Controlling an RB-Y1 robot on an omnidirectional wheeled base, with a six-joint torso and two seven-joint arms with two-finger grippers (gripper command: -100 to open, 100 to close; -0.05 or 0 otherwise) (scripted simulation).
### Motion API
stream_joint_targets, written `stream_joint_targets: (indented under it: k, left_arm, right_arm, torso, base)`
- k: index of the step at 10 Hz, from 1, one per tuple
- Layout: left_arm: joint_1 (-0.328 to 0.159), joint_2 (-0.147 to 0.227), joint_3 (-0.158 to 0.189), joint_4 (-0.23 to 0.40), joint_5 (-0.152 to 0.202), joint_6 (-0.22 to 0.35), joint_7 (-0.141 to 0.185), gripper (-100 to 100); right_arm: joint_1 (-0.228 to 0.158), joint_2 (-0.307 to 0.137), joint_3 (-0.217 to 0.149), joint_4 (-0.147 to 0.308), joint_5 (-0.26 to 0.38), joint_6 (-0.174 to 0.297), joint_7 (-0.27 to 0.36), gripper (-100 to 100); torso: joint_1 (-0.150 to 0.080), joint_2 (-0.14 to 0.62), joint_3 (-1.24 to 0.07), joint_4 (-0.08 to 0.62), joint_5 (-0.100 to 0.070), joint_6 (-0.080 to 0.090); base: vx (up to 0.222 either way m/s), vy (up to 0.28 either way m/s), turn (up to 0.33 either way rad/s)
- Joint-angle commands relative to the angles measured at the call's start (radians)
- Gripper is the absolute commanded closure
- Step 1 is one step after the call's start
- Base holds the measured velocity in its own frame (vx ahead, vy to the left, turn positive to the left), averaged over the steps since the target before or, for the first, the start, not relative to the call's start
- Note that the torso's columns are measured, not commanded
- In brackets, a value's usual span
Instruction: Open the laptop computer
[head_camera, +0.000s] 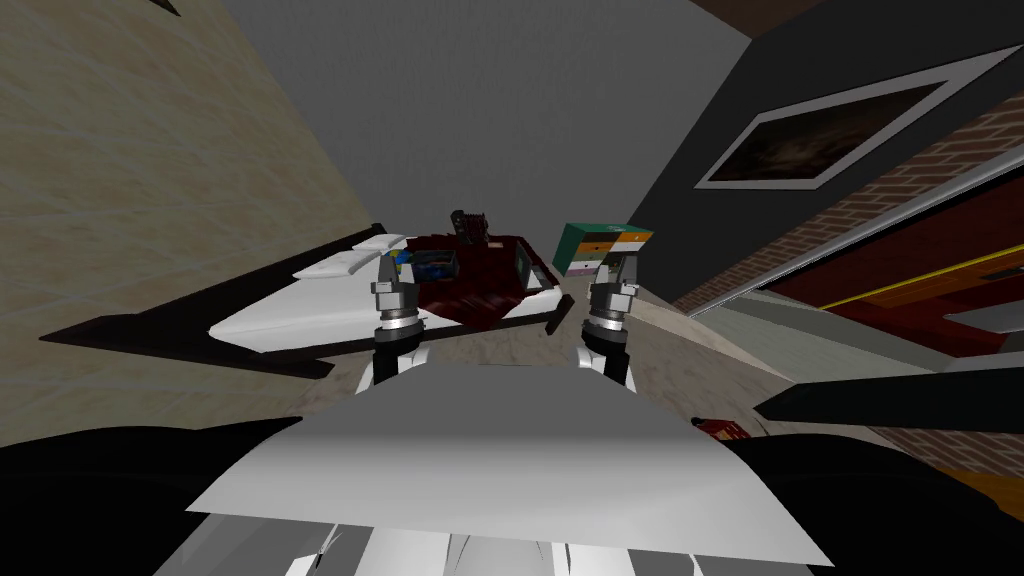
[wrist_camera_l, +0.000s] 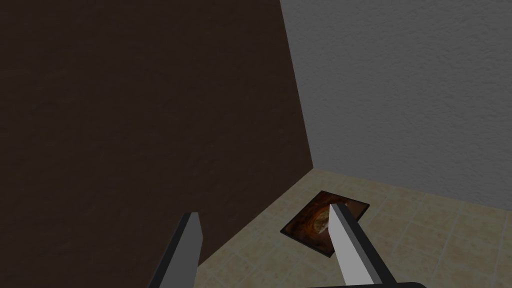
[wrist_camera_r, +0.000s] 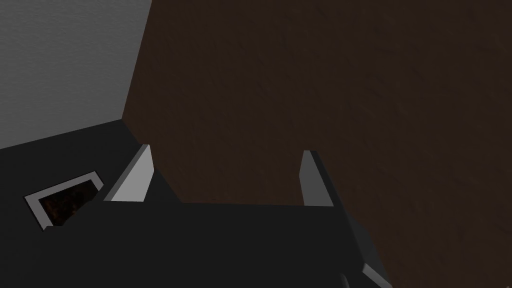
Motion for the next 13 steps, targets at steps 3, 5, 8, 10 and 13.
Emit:
stream_joint_targets:
  k: [3,5,8,10,13]
  left_arm:
    - [0.000,0.000,0.000,0.000,0.000,0.000,0.000,0]
    - [0.000,0.000,0.000,0.000,0.000,0.000,0.000,0]
    - [0.000,0.000,0.000,0.000,0.000,0.000,0.000,0]
    - [0.000,0.000,0.000,0.000,0.000,0.000,0.000,0]
    - [0.000,0.000,0.000,0.000,0.000,0.000,0.000,0]
  right_arm:
    - [0.004,-0.062,-0.007,0.008,0.011,0.016,0.006,-100]
    - [0.011,-0.117,-0.017,0.018,0.027,0.038,0.015,-100]
    - [0.027,-0.194,-0.038,0.037,0.063,0.088,0.036,-100]
    - [0.040,-0.242,-0.056,0.052,0.093,0.129,0.053,-100]
    - [0.064,-0.312,-0.088,0.074,0.146,0.200,0.084,-100]
  torso:
    - [0.000,0.181,-0.364,0.181,0.000,0.000]
    - [0.001,0.193,-0.388,0.193,0.000,0.000]
    - [0.001,0.194,-0.389,0.194,0.000,0.000]
    - [0.000,0.194,-0.390,0.194,0.000,0.000]
    - [0.000,0.195,-0.389,0.195,0.000,0.000]
  base:
    - [0.006,0.008,0.023]
    - [0.011,0.034,0.045]
    - [0.024,0.051,0.077]
    - [0.037,0.063,0.097]
    - [0.035,0.066,0.105]
